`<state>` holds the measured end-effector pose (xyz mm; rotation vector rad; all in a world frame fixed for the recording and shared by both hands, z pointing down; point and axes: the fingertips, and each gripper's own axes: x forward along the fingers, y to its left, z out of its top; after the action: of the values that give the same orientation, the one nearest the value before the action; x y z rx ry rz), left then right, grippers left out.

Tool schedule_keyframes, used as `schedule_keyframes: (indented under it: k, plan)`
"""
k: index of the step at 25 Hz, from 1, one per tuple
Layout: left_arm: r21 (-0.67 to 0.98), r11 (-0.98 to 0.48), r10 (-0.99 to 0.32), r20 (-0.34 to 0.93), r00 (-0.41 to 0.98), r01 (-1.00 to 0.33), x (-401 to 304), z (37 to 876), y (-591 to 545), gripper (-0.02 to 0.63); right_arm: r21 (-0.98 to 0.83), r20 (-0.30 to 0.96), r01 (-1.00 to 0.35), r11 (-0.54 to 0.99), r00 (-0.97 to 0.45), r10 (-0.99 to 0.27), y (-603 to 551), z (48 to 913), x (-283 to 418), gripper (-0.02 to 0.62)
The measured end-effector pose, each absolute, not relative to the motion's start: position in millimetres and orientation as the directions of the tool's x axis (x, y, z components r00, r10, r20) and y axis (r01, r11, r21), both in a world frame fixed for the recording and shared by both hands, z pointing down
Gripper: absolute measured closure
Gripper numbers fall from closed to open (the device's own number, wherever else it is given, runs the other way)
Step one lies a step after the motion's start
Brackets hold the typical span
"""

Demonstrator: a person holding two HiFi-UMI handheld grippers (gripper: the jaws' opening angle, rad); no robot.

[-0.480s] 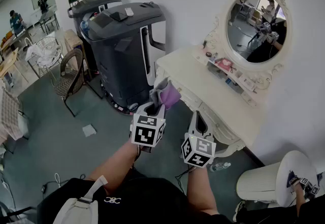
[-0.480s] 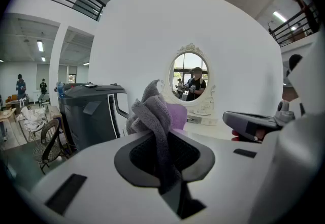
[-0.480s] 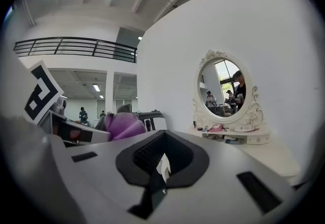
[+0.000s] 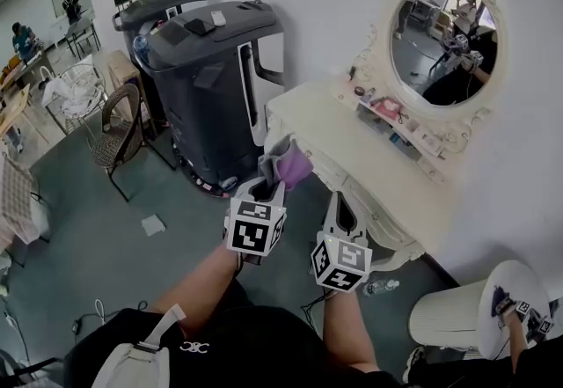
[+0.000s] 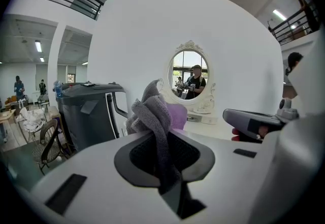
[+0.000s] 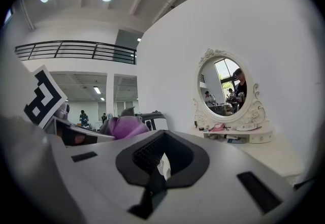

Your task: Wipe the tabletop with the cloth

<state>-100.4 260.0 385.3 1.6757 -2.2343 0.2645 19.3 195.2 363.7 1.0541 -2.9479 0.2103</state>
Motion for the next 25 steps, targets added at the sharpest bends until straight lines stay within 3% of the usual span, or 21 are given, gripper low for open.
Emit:
schedule_keyframes:
  k: [9,25]
  plan:
    - [0.053,0.291,-0.875,0.418,-0.243,-0.955,-129.3,408.9,226.4,0.551,-0.109,0.103,-0.608,0.786,-0.794,-0.599,164.1,384.9,-21.9,0.592]
    - [0.137,0.247,-0.902,0.393,-0.176,-0.959,-286.3,397.9,75.1,0.551,-0.065,0.154,-0.626,0.777,-0.776,-0.612,21.1,367.1,-182.5,0.592]
